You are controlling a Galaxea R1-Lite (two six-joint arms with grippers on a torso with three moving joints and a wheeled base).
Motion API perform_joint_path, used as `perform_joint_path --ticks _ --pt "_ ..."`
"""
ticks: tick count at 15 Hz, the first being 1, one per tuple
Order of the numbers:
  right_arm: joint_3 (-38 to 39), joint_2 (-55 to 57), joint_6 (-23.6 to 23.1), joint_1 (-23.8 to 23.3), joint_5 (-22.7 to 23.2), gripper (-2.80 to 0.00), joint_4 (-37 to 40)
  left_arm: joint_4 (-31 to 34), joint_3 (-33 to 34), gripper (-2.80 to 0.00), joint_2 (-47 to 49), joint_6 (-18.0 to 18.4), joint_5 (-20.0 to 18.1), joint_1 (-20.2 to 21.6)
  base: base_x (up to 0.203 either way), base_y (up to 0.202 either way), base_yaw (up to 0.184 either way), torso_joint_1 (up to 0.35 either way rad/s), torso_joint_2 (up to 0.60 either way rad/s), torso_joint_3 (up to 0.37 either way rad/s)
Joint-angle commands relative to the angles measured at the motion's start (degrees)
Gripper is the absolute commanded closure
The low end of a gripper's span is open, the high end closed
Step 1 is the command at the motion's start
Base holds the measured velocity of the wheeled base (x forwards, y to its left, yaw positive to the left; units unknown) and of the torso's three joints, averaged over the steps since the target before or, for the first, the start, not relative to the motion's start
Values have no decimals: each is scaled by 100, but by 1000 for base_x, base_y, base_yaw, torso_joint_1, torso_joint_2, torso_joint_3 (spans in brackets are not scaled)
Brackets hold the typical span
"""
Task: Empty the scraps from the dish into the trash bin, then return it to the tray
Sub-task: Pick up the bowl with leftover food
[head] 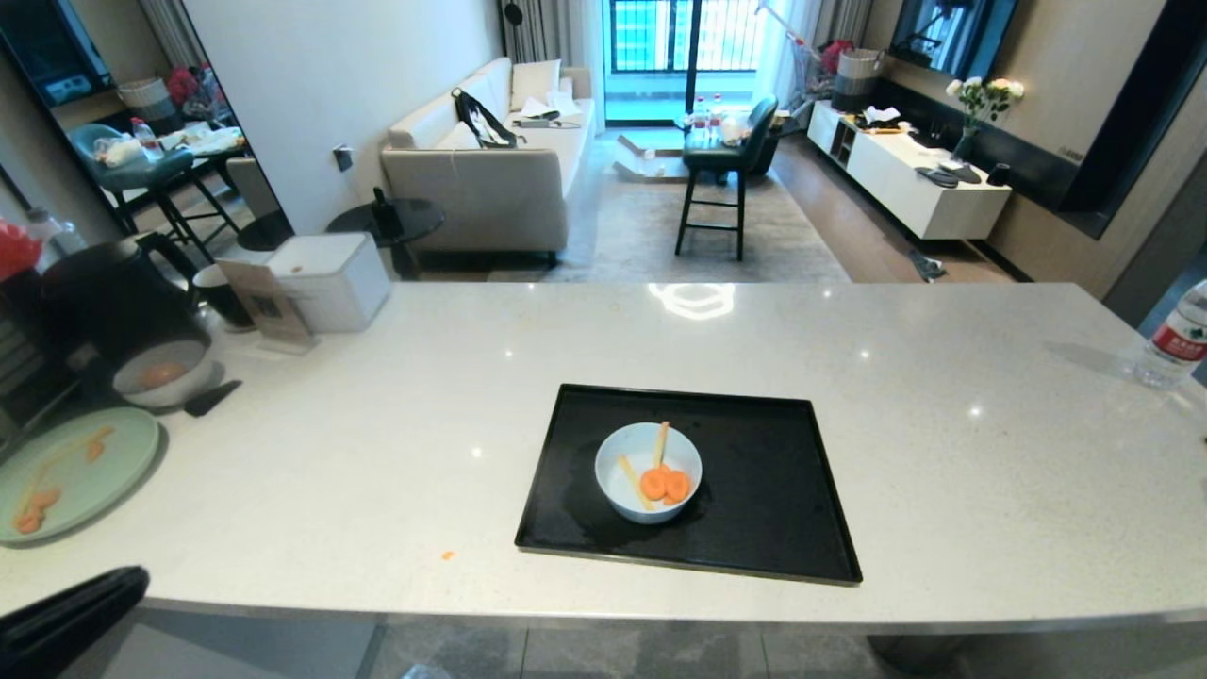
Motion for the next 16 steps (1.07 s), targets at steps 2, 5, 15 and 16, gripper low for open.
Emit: perform_joint_path --ticks 2,5,15,16 --pt "-1 -2 0 1 1 0 -2 3 -1130 0 2222 227 154 -858 0 0 0 0 0 0" --pt "-1 -2 -1 1 1 0 -2 9 -2340 0 3701 562 697 -1532 0 0 0 0 0 0" --pt "0 -2 -1 1 1 0 -2 16 -4676 0 7021 1175 2268 -2837 0 0 0 0 0 0" --pt "-1 -2 8 1 1 0 -2 16 -4751 0 7193 1168 2317 -2866 0 0 0 0 0 0"
